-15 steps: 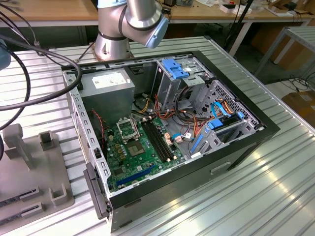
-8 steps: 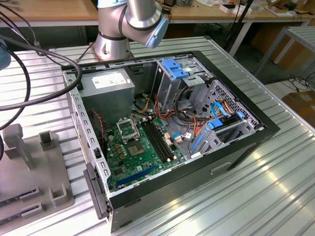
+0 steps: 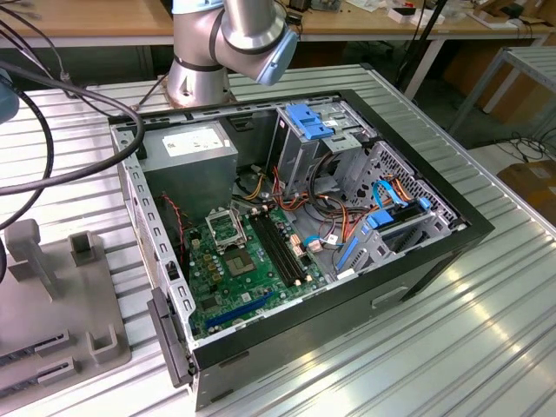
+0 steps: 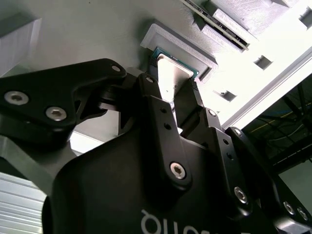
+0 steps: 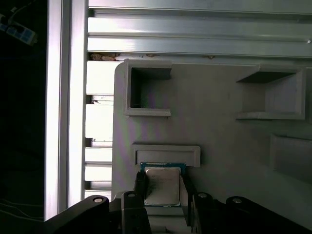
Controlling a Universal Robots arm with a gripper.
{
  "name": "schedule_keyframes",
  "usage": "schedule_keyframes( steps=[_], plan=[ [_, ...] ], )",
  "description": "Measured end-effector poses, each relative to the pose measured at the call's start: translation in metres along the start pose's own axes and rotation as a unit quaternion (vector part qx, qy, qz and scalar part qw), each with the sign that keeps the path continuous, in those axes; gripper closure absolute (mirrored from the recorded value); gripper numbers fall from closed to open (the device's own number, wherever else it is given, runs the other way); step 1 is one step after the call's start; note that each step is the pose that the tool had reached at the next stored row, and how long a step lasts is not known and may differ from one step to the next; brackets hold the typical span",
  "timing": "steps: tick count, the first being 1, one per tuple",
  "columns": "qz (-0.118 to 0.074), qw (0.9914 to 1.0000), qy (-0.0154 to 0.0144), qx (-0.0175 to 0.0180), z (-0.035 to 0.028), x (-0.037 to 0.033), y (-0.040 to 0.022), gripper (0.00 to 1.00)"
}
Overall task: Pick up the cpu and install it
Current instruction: 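Pick up the cpu and move it towards the insertion slot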
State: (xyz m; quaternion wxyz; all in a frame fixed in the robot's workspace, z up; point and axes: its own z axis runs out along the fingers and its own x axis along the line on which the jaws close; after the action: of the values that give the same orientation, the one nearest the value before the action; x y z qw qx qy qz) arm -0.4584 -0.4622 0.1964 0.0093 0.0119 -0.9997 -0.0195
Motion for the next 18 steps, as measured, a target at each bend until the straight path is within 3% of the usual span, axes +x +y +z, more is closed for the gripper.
schedule_keyframes(
  steps=[12,18],
  plan=[
    [0.0,1.0,-0.0001,0.0,0.0,0.0,0.0,0.61],
    [0.0,1.0,-0.0001,0.0,-0.0047,0.0,0.0002,0.61]
  ],
)
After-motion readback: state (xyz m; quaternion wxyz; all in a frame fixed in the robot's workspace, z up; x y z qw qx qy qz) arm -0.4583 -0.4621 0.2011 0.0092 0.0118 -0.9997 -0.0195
